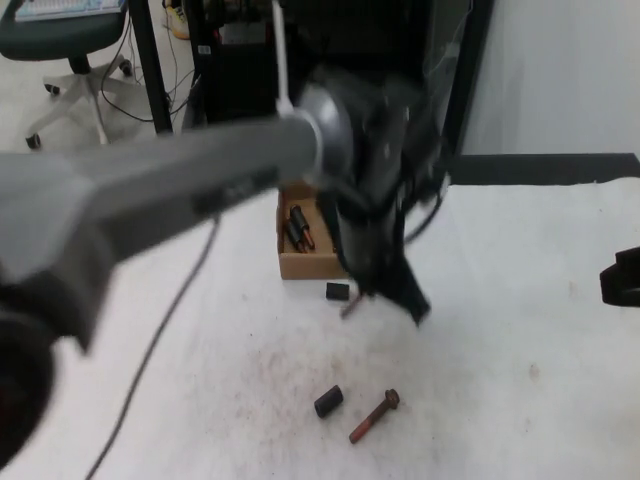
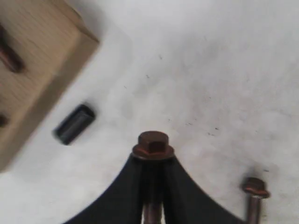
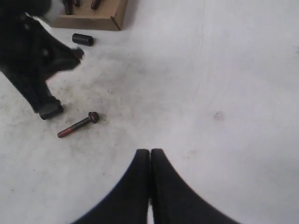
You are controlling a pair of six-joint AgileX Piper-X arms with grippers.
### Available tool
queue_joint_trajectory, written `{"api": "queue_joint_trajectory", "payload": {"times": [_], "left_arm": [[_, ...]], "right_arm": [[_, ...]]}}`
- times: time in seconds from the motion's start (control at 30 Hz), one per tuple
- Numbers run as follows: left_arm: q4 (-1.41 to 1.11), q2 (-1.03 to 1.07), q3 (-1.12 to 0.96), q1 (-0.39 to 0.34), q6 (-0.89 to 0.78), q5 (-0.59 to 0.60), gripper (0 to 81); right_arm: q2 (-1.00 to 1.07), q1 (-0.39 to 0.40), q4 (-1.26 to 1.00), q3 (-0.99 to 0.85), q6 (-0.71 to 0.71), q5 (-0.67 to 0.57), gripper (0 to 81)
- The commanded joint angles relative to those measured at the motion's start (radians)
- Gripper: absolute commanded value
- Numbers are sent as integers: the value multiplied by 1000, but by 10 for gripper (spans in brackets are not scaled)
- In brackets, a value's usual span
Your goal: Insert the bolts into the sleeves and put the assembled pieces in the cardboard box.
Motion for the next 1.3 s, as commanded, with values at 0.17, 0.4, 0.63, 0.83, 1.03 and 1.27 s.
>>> {"api": "queue_joint_trajectory", "payload": {"times": [0.17,0.4,0.63,0.83,1.03,1.27], "left_arm": [[-122,-331,26,72,12,-163,3],[-294,-703,377,217,7,-144,3],[-583,-1091,839,365,-97,209,3],[-670,-1223,1025,410,-131,438,3],[-673,-1210,1046,417,-184,452,3],[-666,-1210,1046,417,-181,452,3]], "right_arm": [[23,54,-104,0,-147,-17,13],[130,118,-232,0,-152,-83,196],[314,311,-421,-4,-231,-119,344],[524,510,-441,-76,-440,-33,342],[736,633,-304,-230,-853,176,342],[898,657,-297,-337,-921,192,327]]}}
